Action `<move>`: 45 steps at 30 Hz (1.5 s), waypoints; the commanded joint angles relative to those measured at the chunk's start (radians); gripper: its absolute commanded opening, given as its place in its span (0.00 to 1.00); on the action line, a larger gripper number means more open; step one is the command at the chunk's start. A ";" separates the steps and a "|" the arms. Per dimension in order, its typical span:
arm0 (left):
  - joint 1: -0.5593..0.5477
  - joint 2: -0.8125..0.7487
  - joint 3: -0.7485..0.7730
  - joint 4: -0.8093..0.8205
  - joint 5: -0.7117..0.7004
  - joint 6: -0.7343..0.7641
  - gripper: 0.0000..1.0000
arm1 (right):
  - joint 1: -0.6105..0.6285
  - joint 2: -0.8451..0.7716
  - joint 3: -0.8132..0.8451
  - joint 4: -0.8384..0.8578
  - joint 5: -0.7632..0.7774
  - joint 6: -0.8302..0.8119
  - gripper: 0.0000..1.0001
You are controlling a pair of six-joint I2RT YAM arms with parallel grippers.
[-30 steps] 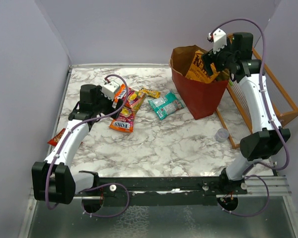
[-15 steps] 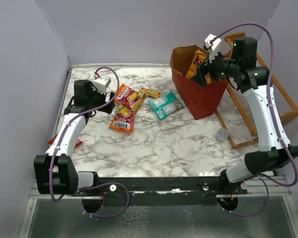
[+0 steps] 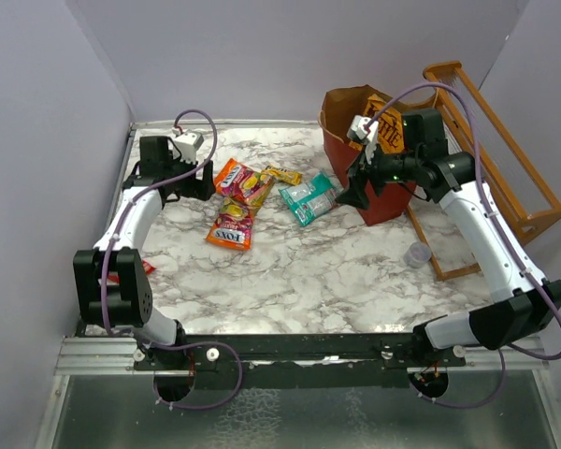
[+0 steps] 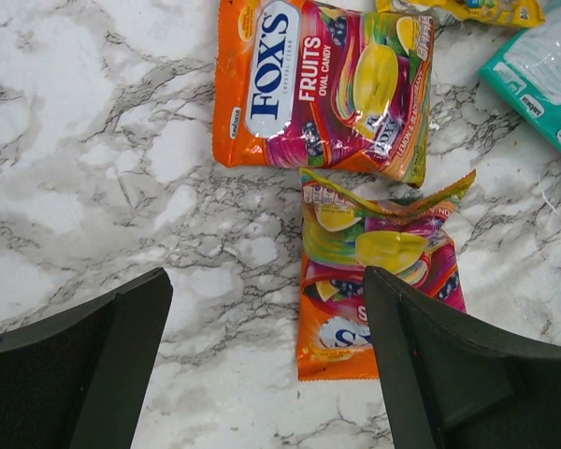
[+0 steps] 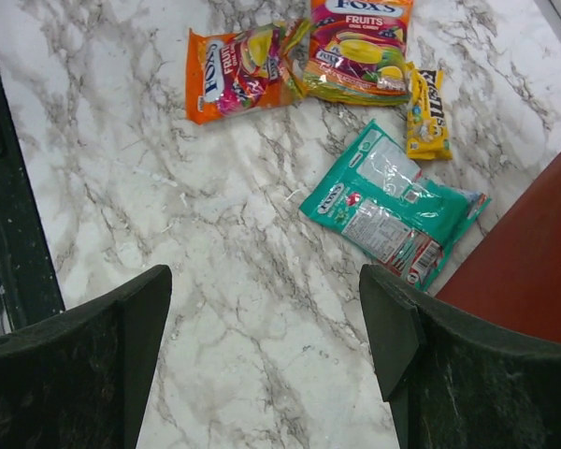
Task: Place the snacks into the paper bag
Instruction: Pick up the snack from the center of the board.
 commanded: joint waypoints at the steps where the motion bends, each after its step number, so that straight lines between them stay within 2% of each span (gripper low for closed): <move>1: 0.015 0.098 0.087 -0.018 0.103 -0.035 0.85 | 0.009 -0.052 -0.039 0.043 -0.072 -0.020 0.81; 15: 0.035 0.488 0.343 0.005 0.206 -0.056 0.81 | 0.009 -0.081 -0.091 0.054 -0.028 -0.023 0.80; 20: 0.066 0.590 0.420 -0.008 0.311 -0.078 0.80 | 0.009 -0.082 -0.119 0.068 -0.008 -0.022 0.80; 26: 0.078 0.673 0.490 -0.040 0.404 -0.081 0.74 | 0.009 -0.074 -0.121 0.067 0.002 -0.023 0.80; 40: 0.084 0.780 0.531 -0.066 0.583 -0.078 0.51 | 0.009 -0.081 -0.138 0.069 0.017 -0.027 0.80; 45: 0.084 0.794 0.544 -0.067 0.628 -0.069 0.35 | 0.008 -0.098 -0.153 0.067 0.032 -0.029 0.80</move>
